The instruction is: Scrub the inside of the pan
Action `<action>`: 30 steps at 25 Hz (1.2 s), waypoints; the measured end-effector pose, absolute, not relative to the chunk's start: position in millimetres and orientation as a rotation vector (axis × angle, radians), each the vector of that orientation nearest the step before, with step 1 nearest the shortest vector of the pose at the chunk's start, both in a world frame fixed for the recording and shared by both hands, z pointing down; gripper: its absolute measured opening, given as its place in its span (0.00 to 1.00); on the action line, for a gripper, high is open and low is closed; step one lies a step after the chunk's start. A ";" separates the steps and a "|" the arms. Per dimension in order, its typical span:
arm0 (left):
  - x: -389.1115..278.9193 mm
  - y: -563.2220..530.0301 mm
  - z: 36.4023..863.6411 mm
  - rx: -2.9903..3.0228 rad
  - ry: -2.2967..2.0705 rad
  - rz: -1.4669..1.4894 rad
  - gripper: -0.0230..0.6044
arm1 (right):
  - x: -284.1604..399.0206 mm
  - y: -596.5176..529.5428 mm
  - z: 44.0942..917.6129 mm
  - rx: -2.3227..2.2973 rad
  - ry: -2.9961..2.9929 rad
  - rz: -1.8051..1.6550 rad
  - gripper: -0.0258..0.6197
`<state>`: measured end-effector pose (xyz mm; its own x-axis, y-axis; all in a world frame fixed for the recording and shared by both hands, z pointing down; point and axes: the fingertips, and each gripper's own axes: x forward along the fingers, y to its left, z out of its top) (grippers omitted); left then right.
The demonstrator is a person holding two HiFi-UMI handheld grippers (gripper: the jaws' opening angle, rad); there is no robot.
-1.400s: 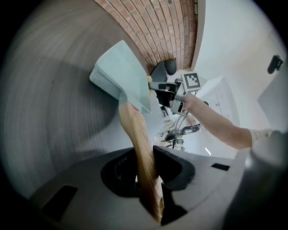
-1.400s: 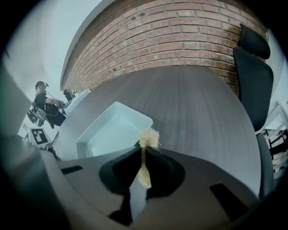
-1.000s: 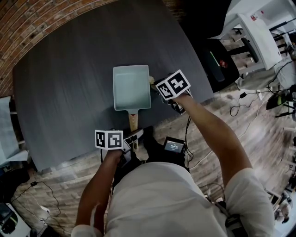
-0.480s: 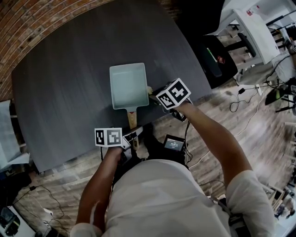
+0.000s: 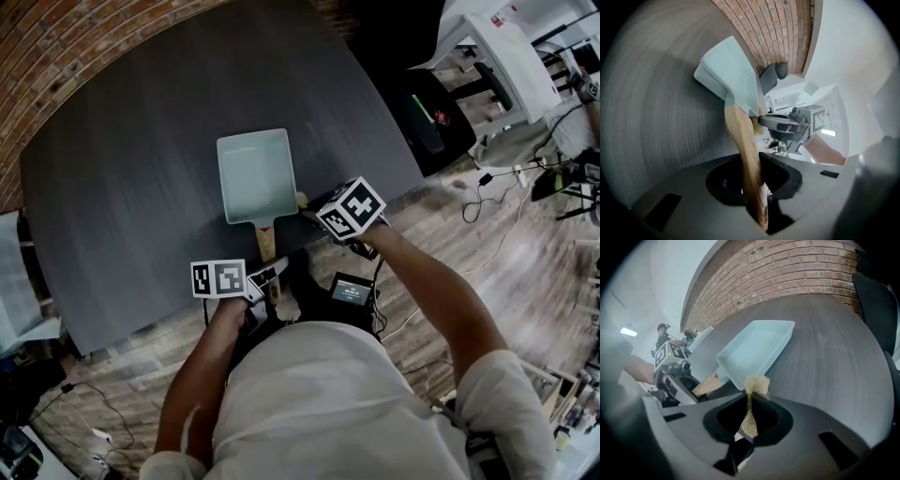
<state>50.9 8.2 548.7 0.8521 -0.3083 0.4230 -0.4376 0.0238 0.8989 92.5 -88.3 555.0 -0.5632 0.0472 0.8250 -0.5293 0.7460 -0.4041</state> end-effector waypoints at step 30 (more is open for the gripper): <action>39.8 23.8 548.8 1.588 -0.553 0.131 0.17 | 65.6 -43.8 553.1 0.408 -1.947 0.565 0.10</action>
